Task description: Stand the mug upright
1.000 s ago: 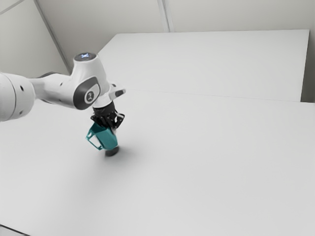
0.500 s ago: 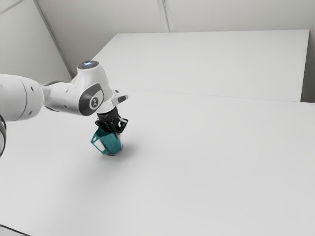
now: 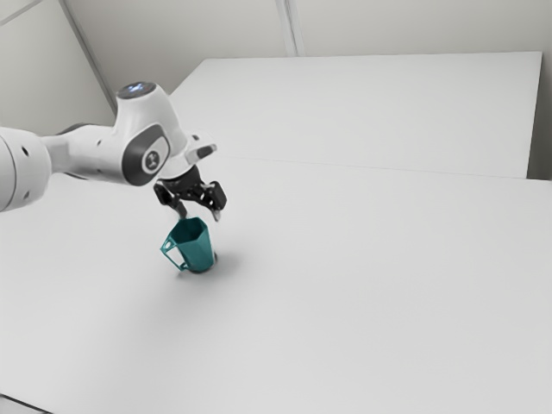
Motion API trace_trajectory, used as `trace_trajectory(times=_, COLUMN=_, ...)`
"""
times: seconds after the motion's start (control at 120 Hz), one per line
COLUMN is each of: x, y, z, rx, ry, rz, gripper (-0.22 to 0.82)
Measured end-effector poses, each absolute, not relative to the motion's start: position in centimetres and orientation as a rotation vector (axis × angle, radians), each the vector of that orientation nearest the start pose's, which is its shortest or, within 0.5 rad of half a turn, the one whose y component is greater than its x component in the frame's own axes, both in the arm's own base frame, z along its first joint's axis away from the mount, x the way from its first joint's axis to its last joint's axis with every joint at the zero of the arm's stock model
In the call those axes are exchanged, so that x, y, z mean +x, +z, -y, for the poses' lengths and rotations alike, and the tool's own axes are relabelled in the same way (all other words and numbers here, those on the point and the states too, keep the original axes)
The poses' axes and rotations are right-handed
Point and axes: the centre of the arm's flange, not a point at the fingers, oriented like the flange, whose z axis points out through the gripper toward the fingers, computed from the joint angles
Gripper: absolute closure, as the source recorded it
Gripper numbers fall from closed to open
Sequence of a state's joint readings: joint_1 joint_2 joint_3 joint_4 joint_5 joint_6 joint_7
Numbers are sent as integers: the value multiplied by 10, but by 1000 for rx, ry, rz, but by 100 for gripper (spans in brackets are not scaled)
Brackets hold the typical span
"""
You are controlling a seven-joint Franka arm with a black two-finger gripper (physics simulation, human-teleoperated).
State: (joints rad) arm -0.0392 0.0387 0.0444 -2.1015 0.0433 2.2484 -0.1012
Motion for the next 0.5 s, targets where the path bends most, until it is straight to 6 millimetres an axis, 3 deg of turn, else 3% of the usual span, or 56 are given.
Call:
trace_trajectory(times=0.175, x=564, y=449, z=6, rx=-3102, ry=-241, rz=88, gripper=3)
trace_trajectory(times=0.5, x=581, y=551, z=23, rx=-3085, ry=-311, rz=33, gripper=1)
